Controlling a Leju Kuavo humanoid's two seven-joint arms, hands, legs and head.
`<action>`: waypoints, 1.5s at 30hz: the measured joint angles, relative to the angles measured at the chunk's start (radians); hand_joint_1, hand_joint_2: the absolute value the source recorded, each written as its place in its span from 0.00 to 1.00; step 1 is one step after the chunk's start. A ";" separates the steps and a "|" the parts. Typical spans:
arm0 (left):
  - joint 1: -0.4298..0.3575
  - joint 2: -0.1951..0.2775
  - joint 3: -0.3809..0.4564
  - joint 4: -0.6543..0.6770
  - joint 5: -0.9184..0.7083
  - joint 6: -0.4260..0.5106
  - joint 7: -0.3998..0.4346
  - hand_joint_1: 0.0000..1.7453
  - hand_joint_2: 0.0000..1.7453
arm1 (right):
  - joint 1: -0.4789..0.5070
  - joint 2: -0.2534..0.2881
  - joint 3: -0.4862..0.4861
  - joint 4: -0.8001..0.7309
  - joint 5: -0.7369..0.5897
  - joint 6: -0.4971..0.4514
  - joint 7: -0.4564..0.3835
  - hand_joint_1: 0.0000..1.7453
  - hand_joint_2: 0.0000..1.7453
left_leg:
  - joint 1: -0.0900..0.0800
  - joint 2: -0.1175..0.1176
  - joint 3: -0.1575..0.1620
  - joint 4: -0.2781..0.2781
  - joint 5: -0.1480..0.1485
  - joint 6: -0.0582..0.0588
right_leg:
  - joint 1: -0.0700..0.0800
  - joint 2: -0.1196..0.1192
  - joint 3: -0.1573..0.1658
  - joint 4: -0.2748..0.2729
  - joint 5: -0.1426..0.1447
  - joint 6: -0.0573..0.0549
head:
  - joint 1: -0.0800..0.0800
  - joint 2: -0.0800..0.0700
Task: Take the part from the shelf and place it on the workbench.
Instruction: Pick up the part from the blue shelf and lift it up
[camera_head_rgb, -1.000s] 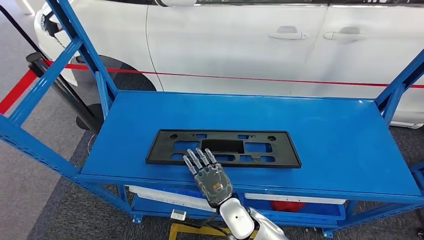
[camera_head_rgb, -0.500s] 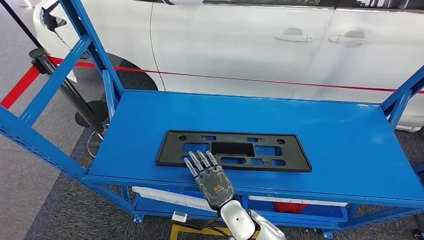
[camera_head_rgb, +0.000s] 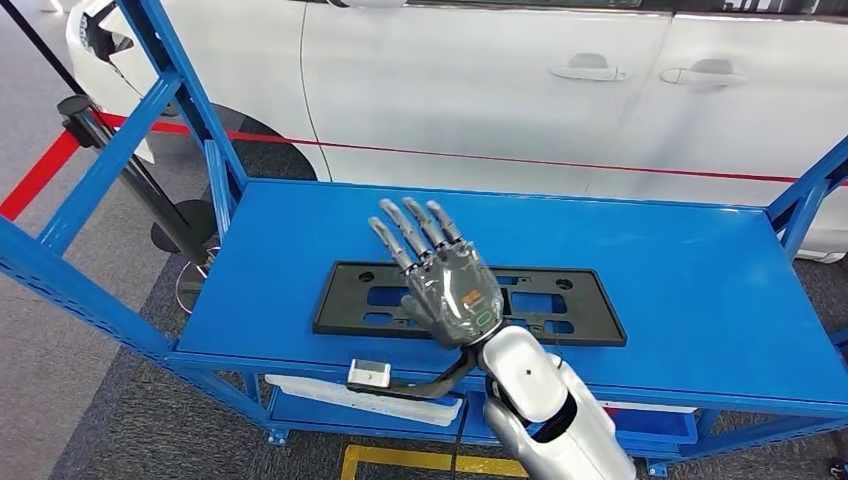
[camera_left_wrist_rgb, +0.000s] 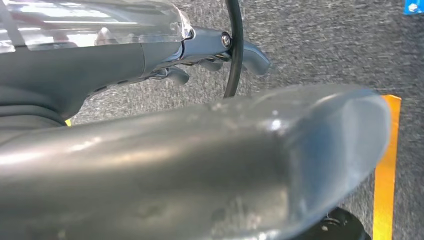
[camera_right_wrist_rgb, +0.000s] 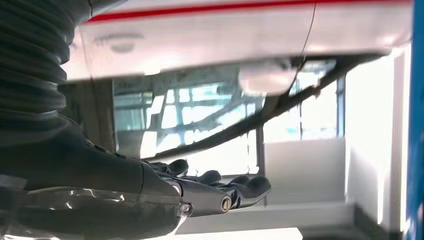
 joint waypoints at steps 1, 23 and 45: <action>0.000 0.000 0.001 0.000 0.001 0.000 0.001 0.00 0.00 | 0.001 -0.003 -0.011 -0.033 -0.001 0.003 -0.002 0.00 1.00 | 0.000 0.000 0.000 0.000 0.000 0.000 | 0.000 0.000 0.000 0.000 0.000 0.000 | 0.000 0.000; -0.002 -0.001 0.001 0.011 0.054 0.040 0.031 0.00 0.00 | 0.121 -0.105 -0.098 -0.313 -0.368 0.061 -0.129 0.00 1.00 | -0.001 -0.001 0.001 0.000 -0.007 0.002 | 0.000 0.000 0.003 -0.002 -0.006 0.001 | 0.000 0.000; -0.022 -0.001 0.001 0.011 -0.027 0.030 0.002 0.00 0.00 | 0.111 0.034 0.010 0.245 -0.118 0.010 -0.054 0.00 1.00 | -0.001 -0.001 0.003 0.000 -0.008 0.001 | -0.001 0.000 0.005 -0.002 -0.008 -0.001 | 0.000 0.000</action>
